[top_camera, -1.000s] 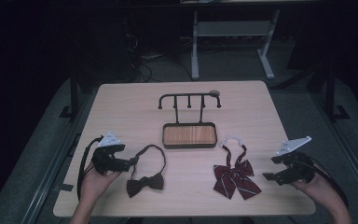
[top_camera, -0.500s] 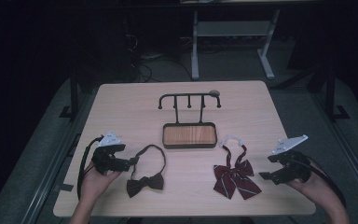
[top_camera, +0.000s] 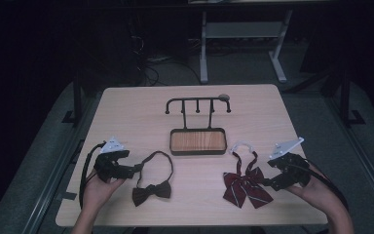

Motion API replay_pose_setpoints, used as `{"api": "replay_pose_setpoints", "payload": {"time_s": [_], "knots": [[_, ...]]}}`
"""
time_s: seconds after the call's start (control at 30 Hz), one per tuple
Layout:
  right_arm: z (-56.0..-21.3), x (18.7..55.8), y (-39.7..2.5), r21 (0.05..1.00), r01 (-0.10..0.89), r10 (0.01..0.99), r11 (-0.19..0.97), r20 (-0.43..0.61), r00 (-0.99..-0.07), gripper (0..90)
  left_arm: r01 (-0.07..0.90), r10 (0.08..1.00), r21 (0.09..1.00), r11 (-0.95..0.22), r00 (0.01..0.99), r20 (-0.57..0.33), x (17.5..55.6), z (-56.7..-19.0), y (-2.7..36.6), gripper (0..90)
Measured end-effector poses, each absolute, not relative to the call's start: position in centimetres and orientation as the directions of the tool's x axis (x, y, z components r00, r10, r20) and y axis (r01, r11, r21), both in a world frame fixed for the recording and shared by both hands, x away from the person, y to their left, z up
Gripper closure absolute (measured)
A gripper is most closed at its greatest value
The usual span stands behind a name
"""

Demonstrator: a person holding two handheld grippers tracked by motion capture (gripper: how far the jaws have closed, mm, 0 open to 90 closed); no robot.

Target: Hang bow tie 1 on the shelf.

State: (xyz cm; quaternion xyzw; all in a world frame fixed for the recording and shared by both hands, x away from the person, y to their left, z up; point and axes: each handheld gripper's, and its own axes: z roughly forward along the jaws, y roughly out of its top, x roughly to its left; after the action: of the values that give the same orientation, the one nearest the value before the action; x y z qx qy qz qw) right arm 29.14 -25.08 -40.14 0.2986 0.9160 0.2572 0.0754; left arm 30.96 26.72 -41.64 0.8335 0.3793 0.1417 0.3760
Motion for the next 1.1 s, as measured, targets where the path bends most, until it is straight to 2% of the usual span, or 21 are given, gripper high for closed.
{"api": "replay_pose_setpoints", "payload": {"time_s": [0.23, 0.3, 0.67, 0.9, 1.1], "knots": [[-39.4, 30.4, -23.4, 0.494, 0.495, 0.565, 0.715, 0.01, -0.825, 25.8, 0.526, 0.739, 0.736, -0.426, 0.672, -0.053, 31.0, -41.6, 26.8, 20.4], [-39.4, 31.0, -23.2, 0.493, 0.481, 0.551, 0.725, 0.004, -0.835, 28.7, 0.524, 0.738, 0.737, -0.427, 0.673, -0.051, 31.0, -41.6, 26.8, 20.4], [-39.1, 33.5, -22.3, 0.479, 0.509, 0.558, 0.715, 0.048, -0.828, 34.3, 0.521, 0.736, 0.735, -0.433, 0.676, -0.045, 31.0, -41.6, 26.8, 20.5], [-39.9, 35.1, -22.5, 0.447, 0.543, 0.581, 0.711, 0.062, -0.812, 40.3, 0.52, 0.734, 0.735, -0.434, 0.678, -0.046, 31.1, -41.6, 26.8, 20.5], [-40.4, 36.6, -22.9, 0.442, 0.565, 0.598, 0.697, 0.077, -0.798, 49.3, 0.524, 0.735, 0.734, -0.433, 0.676, -0.05, 31.0, -41.7, 26.6, 20.5]]}}
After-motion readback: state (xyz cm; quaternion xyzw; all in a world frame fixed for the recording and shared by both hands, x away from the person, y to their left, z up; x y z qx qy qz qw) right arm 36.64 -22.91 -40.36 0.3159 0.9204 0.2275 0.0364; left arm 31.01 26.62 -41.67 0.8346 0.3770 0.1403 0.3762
